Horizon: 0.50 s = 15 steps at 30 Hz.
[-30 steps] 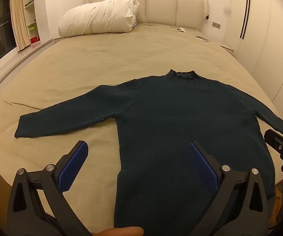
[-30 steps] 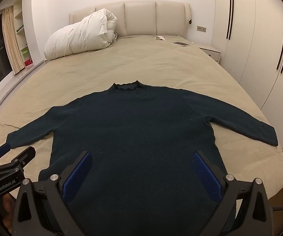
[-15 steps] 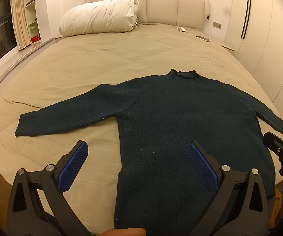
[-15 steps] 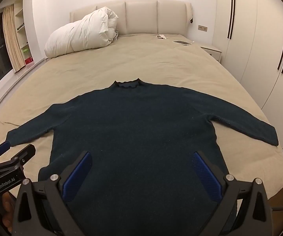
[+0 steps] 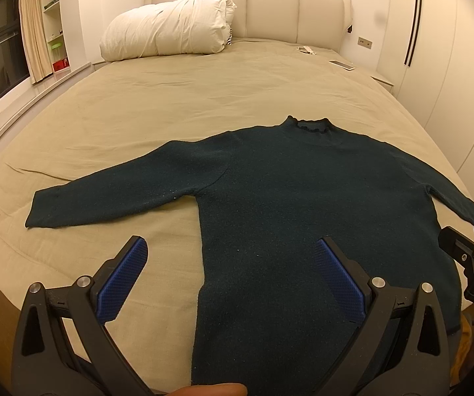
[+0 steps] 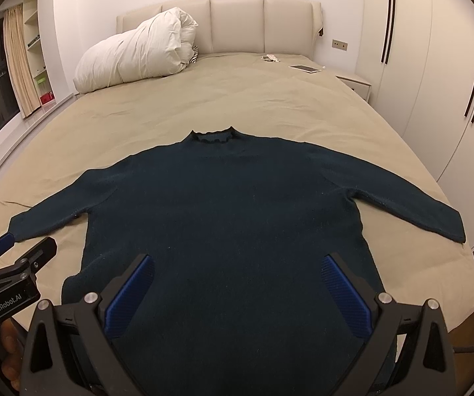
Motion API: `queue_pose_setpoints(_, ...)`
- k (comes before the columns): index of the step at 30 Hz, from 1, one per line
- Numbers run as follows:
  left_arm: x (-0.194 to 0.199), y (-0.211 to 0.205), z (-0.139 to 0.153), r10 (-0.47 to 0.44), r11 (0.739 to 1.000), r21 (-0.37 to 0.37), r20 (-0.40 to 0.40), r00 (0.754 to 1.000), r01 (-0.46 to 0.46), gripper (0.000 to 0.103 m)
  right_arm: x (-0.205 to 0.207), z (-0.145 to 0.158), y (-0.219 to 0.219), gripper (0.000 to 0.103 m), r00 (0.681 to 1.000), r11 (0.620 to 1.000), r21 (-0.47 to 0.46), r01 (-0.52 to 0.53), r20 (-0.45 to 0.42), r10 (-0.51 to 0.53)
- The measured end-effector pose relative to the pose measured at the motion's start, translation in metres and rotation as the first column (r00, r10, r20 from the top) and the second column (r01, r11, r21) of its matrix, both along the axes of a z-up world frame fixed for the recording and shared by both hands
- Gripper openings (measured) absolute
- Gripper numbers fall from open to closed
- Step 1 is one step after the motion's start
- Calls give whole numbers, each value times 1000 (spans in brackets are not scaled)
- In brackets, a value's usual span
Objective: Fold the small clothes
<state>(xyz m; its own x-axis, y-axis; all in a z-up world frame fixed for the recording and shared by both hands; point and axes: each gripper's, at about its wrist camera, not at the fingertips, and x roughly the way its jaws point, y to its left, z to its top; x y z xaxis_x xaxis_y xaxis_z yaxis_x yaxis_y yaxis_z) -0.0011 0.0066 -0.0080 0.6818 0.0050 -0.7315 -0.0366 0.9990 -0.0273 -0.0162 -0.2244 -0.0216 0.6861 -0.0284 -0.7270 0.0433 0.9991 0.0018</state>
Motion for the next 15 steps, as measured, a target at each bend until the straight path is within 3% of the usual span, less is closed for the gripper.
queue_pose_setpoints(15,-2,1,-3,4,1000,1,1,1000,-4,103,2,-1,2,103,1000,1000,-14,-4,-8,4)
